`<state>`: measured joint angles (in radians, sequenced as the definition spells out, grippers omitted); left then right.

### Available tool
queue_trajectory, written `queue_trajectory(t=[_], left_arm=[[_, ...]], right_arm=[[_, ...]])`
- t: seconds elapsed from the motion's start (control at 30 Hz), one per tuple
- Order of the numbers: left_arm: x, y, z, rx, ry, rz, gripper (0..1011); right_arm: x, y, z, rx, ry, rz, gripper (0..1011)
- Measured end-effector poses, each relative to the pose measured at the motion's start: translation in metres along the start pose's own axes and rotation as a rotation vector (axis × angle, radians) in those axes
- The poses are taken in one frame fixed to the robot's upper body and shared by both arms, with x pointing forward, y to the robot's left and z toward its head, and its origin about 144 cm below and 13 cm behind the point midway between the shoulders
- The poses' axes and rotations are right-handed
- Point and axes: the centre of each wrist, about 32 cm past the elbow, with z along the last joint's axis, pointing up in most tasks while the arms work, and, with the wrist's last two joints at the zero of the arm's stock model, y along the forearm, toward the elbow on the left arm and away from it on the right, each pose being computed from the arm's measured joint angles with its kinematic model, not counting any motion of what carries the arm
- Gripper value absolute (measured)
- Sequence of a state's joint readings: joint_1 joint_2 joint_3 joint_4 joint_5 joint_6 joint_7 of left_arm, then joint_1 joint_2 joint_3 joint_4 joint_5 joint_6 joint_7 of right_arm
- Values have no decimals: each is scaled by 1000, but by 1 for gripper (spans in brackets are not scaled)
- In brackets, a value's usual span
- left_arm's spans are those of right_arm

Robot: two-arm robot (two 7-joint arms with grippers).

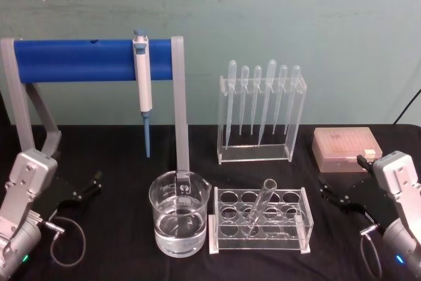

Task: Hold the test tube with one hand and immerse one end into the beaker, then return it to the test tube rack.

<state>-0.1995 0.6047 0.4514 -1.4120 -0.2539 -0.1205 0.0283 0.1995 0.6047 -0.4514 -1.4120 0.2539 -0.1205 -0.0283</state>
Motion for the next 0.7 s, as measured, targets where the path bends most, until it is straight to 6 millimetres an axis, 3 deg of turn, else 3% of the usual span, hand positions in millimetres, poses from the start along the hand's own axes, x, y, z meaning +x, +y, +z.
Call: queue_trajectory(t=[0.7], left_arm=[[0, 0, 0, 0, 0, 0, 1000]], right_arm=[[0, 0, 0, 0, 0, 0, 1002]])
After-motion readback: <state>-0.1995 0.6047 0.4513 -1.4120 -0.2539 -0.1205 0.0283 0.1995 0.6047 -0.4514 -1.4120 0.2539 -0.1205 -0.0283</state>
